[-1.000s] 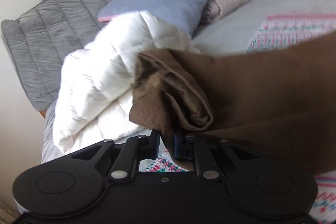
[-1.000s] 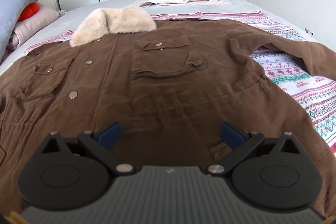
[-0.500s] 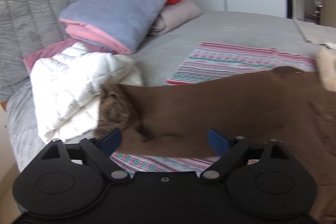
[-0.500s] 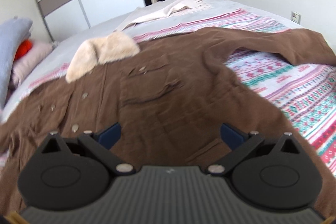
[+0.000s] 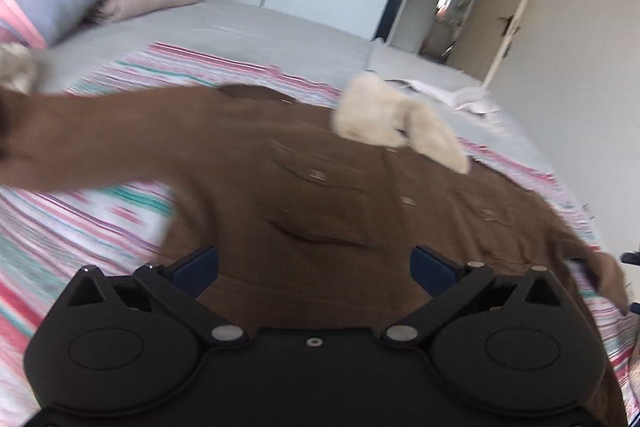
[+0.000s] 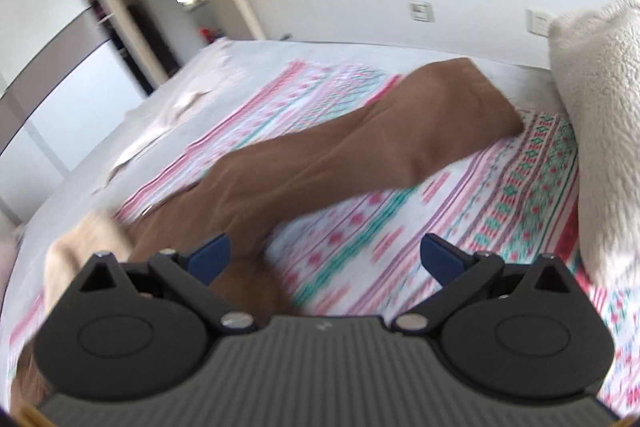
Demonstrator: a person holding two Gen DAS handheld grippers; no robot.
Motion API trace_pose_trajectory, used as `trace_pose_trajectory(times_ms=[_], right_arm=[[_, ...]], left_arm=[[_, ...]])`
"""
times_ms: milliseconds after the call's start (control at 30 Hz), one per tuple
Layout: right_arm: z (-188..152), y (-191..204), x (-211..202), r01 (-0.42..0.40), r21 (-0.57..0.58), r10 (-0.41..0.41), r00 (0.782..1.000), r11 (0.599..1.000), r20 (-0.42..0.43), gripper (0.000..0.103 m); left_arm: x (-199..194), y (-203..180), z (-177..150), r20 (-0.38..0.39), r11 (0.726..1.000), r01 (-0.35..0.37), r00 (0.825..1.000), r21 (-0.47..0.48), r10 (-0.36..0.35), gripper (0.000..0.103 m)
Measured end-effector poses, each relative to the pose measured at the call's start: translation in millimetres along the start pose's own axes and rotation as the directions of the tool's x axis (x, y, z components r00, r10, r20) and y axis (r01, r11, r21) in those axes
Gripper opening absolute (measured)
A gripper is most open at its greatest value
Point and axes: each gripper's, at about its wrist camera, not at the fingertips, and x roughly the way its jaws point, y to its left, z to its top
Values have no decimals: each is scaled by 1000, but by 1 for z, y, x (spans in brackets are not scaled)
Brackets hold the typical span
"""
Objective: Fold large clothes
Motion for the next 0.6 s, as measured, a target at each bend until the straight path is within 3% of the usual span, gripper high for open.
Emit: trace_pose_trajectory(times_ms=[67,133,267,333,433,467,533,567,600], right_arm=[[10,-13,21,45,57,-46,999,997,10,102],[14,-28,42,81,104,-82,997,991,10,102],[19,-63,89,74,198,-68,997,977,-36,101],[24,-77,100,46,243,-50,999,969,7,101],[36,-81,112,58,224,-76,995,973,70,92],[40,-82,118,73,213,-92,992,974,84,86],[48,-76,127,133,148,-148,985,980,93,55],[52,-71,129,172,107,-183,978,979,103,23],[57,-68,129,188,80,-196,974,979,111,13]], left_arm=[[17,-5,-22,55,999,44,998,-13,-43,103],[35,-7,-39,67,999,41,997,-9,-40,103],[62,-6,-51,65,999,35,997,-27,-34,103],[68,-8,-52,57,1000,20,998,-10,-19,103],[66,-11,-56,51,1000,-8,999,29,7,103],[66,-11,-56,48,999,-14,999,35,12,103],[69,-11,-56,38,999,-21,999,37,19,103],[69,-11,-56,35,999,-22,999,36,20,103],[70,-10,-56,34,999,-21,999,36,20,103]])
